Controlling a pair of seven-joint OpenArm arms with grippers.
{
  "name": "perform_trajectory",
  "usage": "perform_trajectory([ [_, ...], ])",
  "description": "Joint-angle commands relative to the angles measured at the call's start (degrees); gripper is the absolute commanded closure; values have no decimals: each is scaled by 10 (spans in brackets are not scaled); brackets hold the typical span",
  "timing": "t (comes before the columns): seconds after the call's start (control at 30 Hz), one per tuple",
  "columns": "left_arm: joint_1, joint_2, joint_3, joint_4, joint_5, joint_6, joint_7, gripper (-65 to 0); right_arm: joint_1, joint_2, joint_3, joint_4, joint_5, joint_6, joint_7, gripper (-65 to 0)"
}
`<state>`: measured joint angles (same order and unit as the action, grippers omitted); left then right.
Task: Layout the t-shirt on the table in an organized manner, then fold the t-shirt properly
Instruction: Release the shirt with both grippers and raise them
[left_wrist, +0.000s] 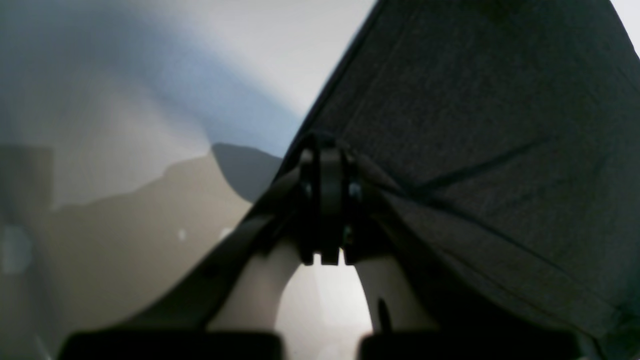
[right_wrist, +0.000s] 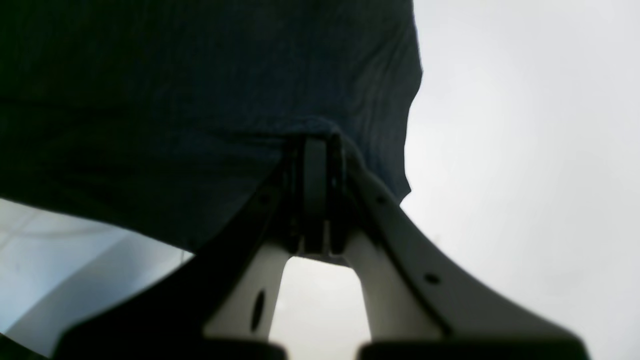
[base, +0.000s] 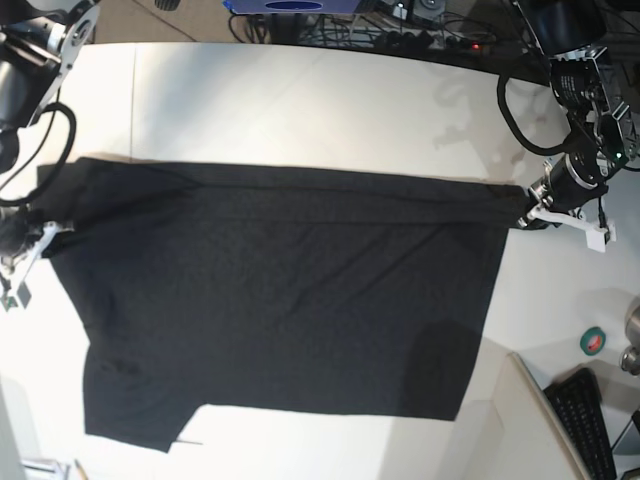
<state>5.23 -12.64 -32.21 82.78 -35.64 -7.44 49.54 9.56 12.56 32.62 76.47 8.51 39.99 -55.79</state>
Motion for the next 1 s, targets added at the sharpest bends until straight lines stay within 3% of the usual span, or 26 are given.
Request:
perform_trajectory([
  [0.0,-14,-9,-4,3,-5,-1,-11,0,23,12,0,-2,1,0,15,0],
  [0.2,-55,-9,-5,-56,1,-1,-12,0,73,11,-1,-77,-31,0,46,0],
  [0.5,-137,21,-2,-67,158,-1,-13,0,127,11,-1,-155,-81,0,98,0],
  [0.7,-179,19,-2,-122,163,-1,-14,0,147,8,0,-156,-95,0,98,0],
  [0.87,-186,19,-2,-153,163,-1,-63,0,158,8,0,-160,-95,0,99,0],
  [0.97,-193,19,-2,-179,163,-1,-73,0,158,8,0,-161,-96,0,128,0],
])
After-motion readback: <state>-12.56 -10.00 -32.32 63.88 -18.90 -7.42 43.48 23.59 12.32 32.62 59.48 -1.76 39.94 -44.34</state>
